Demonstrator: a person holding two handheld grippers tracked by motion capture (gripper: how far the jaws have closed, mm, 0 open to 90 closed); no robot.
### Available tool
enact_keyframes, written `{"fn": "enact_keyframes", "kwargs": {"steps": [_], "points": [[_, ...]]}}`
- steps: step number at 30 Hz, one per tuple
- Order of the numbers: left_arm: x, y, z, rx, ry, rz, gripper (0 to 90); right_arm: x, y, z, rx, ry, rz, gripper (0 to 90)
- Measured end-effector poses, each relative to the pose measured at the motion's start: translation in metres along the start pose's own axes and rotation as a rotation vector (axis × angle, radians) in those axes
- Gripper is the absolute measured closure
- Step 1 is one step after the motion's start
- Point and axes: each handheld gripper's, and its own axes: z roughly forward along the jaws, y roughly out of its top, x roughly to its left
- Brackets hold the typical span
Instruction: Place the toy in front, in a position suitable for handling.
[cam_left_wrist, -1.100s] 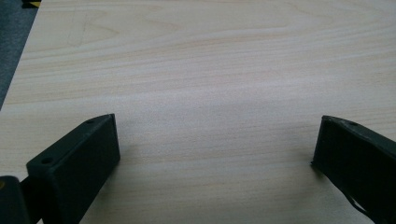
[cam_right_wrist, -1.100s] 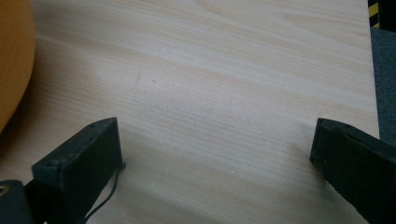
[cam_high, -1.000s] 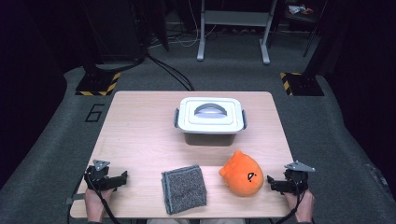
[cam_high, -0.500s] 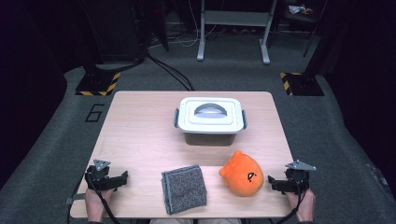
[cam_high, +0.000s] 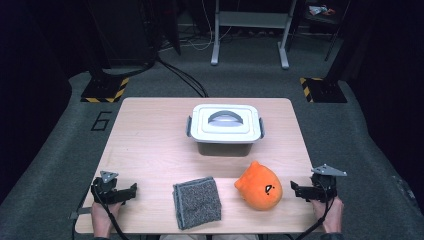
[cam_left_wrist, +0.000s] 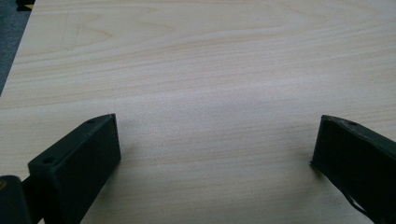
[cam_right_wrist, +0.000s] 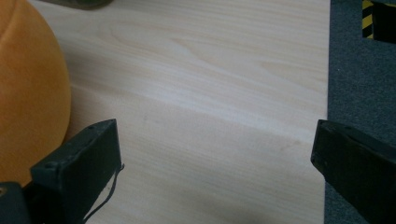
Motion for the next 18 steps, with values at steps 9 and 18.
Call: {"fn": "enact_keyframes", "kwargs": {"steps": [9, 18], "points": [[0.0, 0.0, 0.0, 0.001, 0.0, 0.0, 0.2, 0.002, 0.027, -0.007, -0.011, 0.023, -0.029, 0.9], [0.0, 0.0, 0.0, 0.0, 0.0, 0.001, 0.2, 0.004, 0.049, -0.01, -0.032, 0.058, -0.029, 1.6]]}}
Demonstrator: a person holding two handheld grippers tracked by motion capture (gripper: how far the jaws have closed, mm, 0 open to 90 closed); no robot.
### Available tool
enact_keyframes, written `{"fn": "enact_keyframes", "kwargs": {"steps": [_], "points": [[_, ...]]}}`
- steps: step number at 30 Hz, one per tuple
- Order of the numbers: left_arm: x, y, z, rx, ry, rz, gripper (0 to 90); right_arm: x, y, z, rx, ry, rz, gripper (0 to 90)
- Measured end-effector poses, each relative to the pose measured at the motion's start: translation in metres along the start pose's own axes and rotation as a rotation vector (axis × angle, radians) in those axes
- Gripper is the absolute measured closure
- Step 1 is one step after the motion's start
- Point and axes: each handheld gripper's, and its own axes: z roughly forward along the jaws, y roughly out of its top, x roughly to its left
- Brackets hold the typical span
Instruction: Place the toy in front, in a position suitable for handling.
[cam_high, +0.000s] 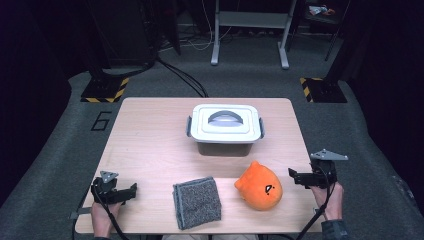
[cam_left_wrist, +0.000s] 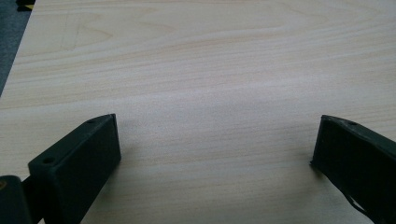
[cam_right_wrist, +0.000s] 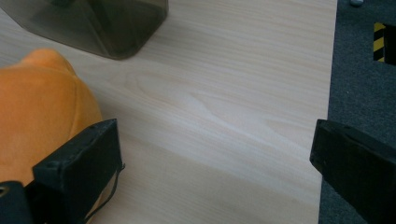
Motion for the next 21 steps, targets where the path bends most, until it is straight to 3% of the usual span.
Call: {"fn": "enact_keyframes", "kwargs": {"steps": [21], "points": [[0.0, 0.0, 0.0, 0.002, -0.004, 0.003, 0.2, 0.006, 0.054, 0.012, -0.008, 0.083, -0.022, 1.9]]}}
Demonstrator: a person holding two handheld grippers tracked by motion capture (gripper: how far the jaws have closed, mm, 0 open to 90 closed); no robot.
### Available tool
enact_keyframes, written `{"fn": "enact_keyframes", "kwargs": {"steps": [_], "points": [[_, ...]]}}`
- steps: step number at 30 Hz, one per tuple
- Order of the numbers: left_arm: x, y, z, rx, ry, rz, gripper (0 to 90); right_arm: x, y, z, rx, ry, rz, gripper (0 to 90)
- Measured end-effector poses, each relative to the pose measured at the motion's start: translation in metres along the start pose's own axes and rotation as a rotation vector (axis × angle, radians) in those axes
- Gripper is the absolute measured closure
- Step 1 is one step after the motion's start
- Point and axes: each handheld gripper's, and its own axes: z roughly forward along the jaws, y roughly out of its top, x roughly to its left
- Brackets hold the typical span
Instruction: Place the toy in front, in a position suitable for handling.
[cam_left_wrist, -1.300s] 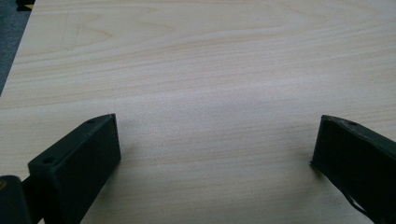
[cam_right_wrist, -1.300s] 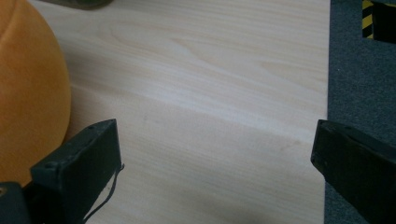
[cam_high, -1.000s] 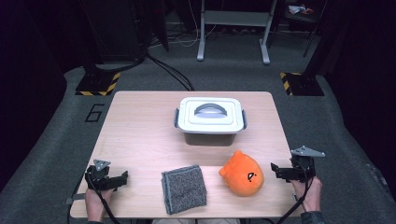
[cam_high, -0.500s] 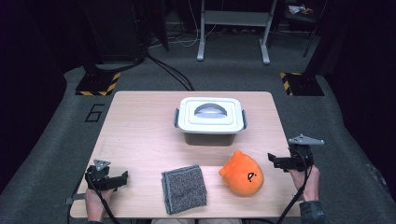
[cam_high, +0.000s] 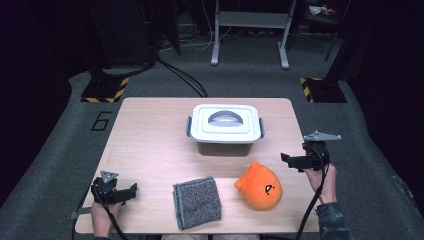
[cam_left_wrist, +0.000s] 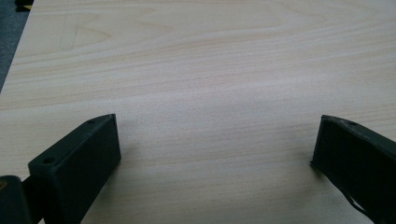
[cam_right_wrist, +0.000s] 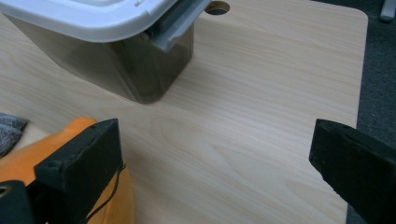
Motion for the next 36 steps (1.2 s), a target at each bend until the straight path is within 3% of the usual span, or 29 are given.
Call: {"fn": "enact_keyframes", "kwargs": {"steps": [19, 25, 31, 36], "points": [[0.0, 0.0, 0.0, -0.001, 0.0, -0.001, 0.2, 0.015, 0.055, 0.032, 0.016, 0.096, -0.036, 4.3], [0.0, 0.0, 0.0, 0.0, -0.001, 0.0, 0.2, 0.022, 0.071, 0.044, 0.015, 0.13, -0.04, 15.3], [0.0, 0.0, 0.0, -0.001, -0.001, -0.002, 0.2, 0.028, 0.08, 0.058, 0.037, 0.144, -0.018, 32.2], [0.0, 0.0, 0.0, -0.001, -0.001, -0.002, 0.2, 0.029, 0.085, 0.069, 0.06, 0.156, -0.014, 38.2]]}}
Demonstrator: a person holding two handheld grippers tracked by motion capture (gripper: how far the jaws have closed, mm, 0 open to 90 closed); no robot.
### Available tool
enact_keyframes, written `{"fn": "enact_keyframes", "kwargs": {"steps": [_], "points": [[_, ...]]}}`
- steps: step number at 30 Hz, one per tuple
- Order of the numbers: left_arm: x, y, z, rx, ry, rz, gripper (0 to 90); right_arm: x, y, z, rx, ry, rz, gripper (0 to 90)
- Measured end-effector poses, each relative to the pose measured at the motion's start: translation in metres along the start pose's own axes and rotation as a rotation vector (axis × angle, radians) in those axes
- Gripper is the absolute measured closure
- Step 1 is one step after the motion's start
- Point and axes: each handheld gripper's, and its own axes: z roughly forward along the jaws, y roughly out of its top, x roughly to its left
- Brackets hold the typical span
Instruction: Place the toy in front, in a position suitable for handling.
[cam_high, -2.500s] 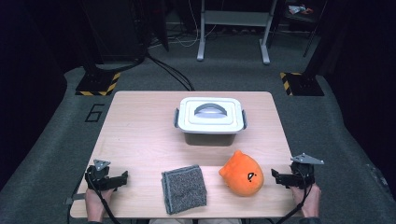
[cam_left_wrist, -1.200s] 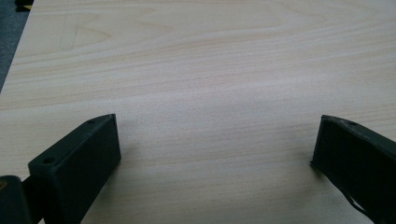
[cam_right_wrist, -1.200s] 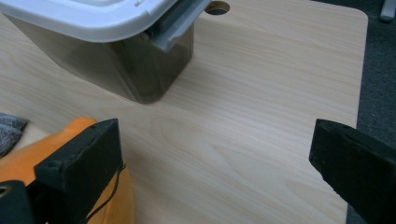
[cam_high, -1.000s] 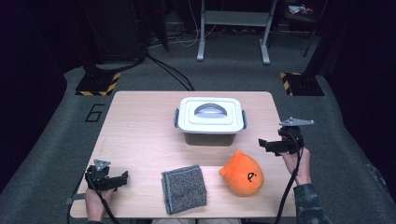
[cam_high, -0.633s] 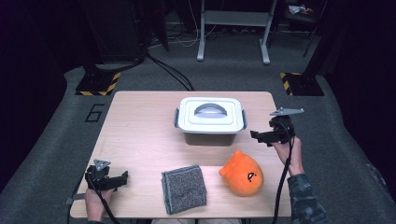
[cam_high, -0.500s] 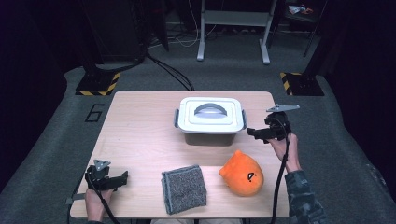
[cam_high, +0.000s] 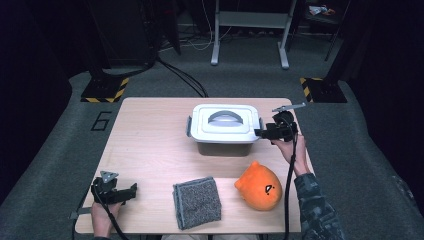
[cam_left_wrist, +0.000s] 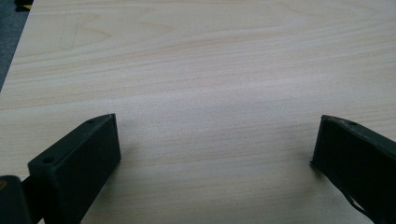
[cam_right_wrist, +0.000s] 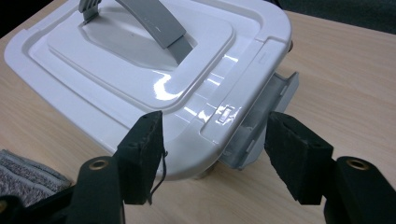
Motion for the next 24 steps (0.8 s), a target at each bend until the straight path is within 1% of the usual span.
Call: {"fn": "enact_keyframes", "kwargs": {"steps": [3, 5, 7, 9, 11, 13, 15, 16, 17, 22, 23, 24], "points": [[0.0, 0.0, 0.0, 0.001, 0.001, 0.001, 0.2, 0.0, 0.001, 0.004, 0.013, 0.005, 0.028, 40.6], [0.0, 0.0, 0.0, 0.0, 0.0, 0.001, 0.2, 0.0, 0.002, 0.007, 0.016, 0.011, 0.018, 41.5], [0.0, 0.0, 0.0, 0.0, 0.0, 0.0, 0.2, 0.002, 0.003, 0.009, 0.039, 0.007, 0.036, 43.4], [0.0, 0.0, 0.0, 0.0, 0.0, 0.0, 0.2, 0.002, 0.003, 0.012, 0.032, 0.002, 0.028, 45.4], [0.0, 0.0, 0.0, 0.0, 0.0, 0.0, 0.2, 0.002, 0.004, 0.014, 0.046, 0.004, 0.031, 47.7], [0.0, 0.0, 0.0, 0.001, 0.001, 0.002, 0.2, 0.003, 0.004, 0.017, 0.043, 0.003, 0.03, 48.6], [0.0, 0.0, 0.0, 0.0, 0.001, 0.001, 0.2, 0.004, 0.005, 0.018, 0.051, -0.01, 0.033, 50.1], [0.0, 0.0, 0.0, 0.001, 0.0, 0.001, 0.2, 0.004, 0.005, 0.018, 0.052, -0.014, 0.043, 50.7], [0.0, 0.0, 0.0, 0.001, 0.001, 0.001, 0.2, 0.004, 0.005, 0.019, 0.043, -0.017, 0.048, 51.2], [0.0, 0.0, 0.0, 0.0, 0.0, 0.001, 0.2, 0.007, 0.007, 0.02, 0.043, -0.035, 0.043, 53.4], [0.0, 0.0, 0.0, 0.001, 0.001, 0.001, 0.2, 0.008, 0.007, 0.02, 0.045, -0.038, 0.053, 53.6], [0.0, 0.0, 0.0, 0.0, 0.0, 0.0, 0.2, 0.008, 0.008, 0.021, 0.041, -0.038, 0.033, 53.7]]}}
